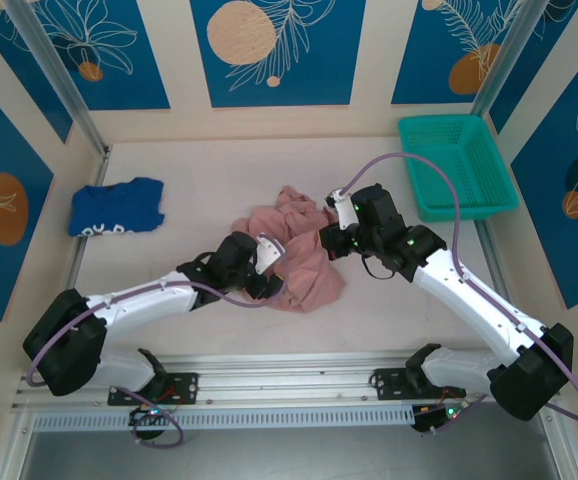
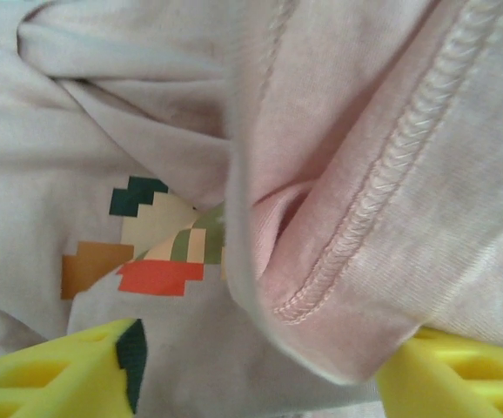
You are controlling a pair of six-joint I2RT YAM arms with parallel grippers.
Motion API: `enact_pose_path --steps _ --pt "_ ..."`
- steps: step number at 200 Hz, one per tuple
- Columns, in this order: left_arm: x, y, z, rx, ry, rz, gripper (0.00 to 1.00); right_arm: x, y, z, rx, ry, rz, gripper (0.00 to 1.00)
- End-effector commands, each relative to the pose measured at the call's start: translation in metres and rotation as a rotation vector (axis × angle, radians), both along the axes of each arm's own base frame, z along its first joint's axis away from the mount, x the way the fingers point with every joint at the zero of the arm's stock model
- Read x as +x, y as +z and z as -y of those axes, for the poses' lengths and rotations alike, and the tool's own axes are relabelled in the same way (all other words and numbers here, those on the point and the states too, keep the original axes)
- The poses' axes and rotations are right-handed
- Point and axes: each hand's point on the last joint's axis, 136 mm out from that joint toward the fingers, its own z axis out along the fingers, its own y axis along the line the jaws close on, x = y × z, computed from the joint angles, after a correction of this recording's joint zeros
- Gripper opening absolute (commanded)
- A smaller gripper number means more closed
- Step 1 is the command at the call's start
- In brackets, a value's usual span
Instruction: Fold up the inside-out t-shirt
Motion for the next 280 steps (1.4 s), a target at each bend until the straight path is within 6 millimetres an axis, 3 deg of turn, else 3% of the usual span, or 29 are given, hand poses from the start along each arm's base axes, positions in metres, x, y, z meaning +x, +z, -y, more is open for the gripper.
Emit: enact_pose_path --steps 1,59,126,191,235,280 --pt "0.000 0.024 0.009 -0.050 -0.039 0.054 0.61 -0.002 0.013 -0.001 0.037 0.007 0.023 0.00" --pt "0.002 0.026 0.016 -0.037 -0.070 0.043 0.38 -0.002 0.013 -0.001 0.043 0.008 0.021 0.00" --pt "0.000 0.019 0.028 -0.044 -0.124 -0.005 0.28 -0.002 0.014 0.002 0.041 0.002 0.027 0.00" --pt "-0.009 0.037 0.025 -0.172 -0.145 -0.041 0.00 0.004 0.009 0.015 0.021 -0.054 0.013 0.00" --pt "-0.019 0.062 0.012 -0.288 -0.153 -0.055 0.00 0.007 0.007 0.018 0.044 -0.079 -0.019 0.00" --pt "-0.005 0.088 -0.013 -0.324 -0.015 -0.001 0.00 0.007 0.017 -0.001 0.149 -0.033 -0.034 0.00"
